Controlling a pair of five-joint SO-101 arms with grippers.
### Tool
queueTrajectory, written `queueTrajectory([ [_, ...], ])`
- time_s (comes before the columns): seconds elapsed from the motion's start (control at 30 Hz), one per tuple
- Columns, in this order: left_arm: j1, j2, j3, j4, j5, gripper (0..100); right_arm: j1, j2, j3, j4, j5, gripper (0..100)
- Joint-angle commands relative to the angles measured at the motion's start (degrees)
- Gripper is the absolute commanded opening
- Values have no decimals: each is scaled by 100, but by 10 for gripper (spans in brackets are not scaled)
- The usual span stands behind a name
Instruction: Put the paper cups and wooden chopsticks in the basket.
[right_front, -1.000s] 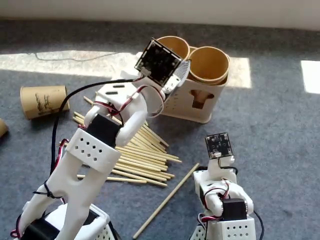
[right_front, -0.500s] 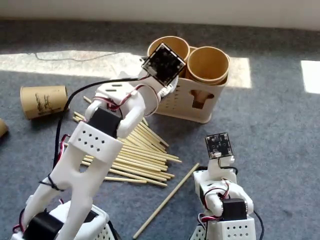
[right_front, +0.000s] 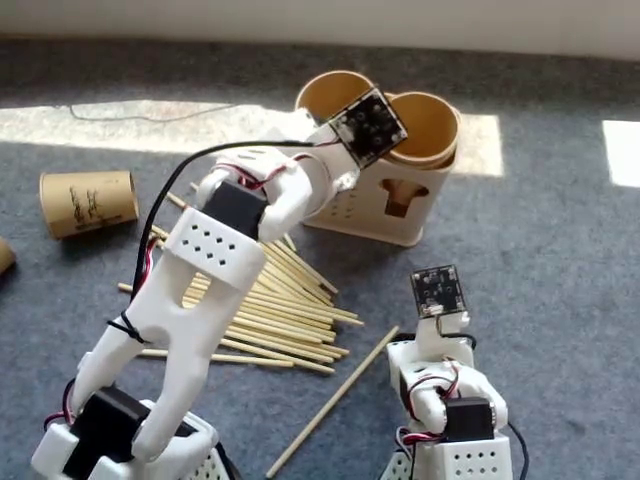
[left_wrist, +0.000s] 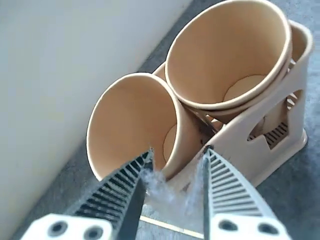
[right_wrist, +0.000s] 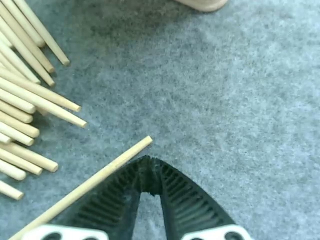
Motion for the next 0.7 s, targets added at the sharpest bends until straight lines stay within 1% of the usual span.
queueTrajectory([
  [0.0, 110, -31, -400, 211, -255, 108, 57, -31, 558, 57, 0, 5],
  [0.1, 110, -22, -374, 220, -492, 50, 57, -31, 558, 57, 0, 5],
  [0.23, 110, -22, -365, 237, -615, 10, 57, -31, 558, 57, 0, 5],
  [0.37, 198, -66, -391, 273, -615, 7, 57, -31, 558, 57, 0, 5],
  [0.47, 347, -84, -435, 484, -615, 7, 57, -31, 558, 57, 0, 5],
  [0.67, 418, -75, -1015, 853, -589, 7, 57, -31, 558, 57, 0, 5],
])
